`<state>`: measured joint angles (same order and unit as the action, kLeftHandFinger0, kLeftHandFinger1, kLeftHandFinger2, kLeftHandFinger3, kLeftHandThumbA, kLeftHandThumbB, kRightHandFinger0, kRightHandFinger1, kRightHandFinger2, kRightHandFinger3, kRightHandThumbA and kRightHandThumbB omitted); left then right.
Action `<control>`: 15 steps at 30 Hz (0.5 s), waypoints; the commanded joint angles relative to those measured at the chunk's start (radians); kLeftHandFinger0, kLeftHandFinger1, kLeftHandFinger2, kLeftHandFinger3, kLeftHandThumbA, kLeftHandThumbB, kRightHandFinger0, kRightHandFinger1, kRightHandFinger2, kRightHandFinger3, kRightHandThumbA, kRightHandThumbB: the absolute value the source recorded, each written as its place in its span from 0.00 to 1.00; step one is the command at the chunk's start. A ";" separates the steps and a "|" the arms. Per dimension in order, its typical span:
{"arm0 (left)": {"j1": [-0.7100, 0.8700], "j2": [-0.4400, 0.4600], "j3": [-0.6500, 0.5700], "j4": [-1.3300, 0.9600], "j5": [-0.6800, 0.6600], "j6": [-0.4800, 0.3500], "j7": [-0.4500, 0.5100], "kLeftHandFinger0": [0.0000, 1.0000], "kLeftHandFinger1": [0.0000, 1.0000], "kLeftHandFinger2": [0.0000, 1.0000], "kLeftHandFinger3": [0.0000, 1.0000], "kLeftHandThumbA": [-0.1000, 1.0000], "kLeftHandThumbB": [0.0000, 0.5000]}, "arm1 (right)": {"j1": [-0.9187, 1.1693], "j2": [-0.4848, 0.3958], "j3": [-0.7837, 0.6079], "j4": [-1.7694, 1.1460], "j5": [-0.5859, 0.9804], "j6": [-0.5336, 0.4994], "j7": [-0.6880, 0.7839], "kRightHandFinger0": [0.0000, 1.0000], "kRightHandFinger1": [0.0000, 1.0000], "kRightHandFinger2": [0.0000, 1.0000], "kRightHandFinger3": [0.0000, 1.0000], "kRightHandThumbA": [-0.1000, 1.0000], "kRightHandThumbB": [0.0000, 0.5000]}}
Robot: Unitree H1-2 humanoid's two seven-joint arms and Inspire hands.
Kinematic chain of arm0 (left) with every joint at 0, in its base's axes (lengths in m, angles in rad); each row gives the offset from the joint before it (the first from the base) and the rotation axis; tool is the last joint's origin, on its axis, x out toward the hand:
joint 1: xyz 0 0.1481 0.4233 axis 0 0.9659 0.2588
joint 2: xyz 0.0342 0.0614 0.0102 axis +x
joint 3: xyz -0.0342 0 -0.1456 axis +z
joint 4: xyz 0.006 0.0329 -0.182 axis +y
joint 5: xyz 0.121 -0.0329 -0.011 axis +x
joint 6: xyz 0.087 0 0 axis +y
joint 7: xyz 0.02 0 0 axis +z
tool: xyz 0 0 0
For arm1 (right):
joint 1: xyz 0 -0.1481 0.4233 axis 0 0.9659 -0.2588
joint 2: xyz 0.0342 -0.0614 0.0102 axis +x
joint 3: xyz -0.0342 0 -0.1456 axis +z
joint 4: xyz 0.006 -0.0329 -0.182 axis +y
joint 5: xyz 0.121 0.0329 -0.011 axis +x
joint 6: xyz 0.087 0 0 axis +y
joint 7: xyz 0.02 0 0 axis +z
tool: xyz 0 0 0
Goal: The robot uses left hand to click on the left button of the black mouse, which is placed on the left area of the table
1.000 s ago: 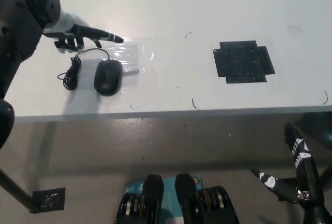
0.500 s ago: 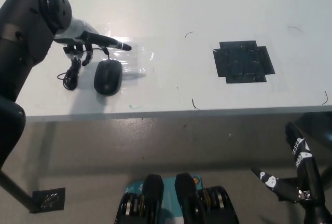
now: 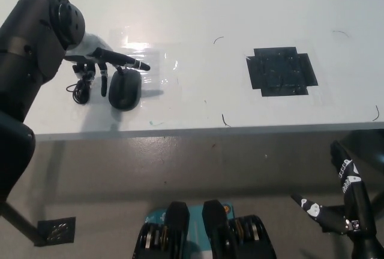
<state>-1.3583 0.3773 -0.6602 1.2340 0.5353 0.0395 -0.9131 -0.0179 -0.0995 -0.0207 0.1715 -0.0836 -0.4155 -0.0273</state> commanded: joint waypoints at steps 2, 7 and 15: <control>-0.057 0.016 0.002 0.002 0.023 -0.012 0.006 0.00 0.00 0.20 1.00 1.00 0.64 | -0.010 -0.011 -0.010 -0.032 -0.005 -0.050 -0.008 1.00 1.00 1.00 1.00 1.00 0.20; -0.051 0.013 -0.001 0.005 0.031 -0.023 0.011 0.00 0.00 0.27 1.00 1.00 0.64 | -0.009 -0.010 -0.009 -0.029 -0.007 -0.053 -0.008 1.00 1.00 1.00 1.00 1.00 0.20; -0.038 0.005 -0.004 0.002 0.044 -0.023 0.016 0.00 0.02 0.28 1.00 1.00 0.64 | -0.005 -0.010 -0.008 -0.039 -0.012 -0.047 -0.007 1.00 1.00 1.00 1.00 1.00 0.21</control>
<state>-1.3565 0.3746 -0.6599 1.2439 0.5577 0.0364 -0.9116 -0.0179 -0.0993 -0.0211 0.1704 -0.0899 -0.4175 -0.0273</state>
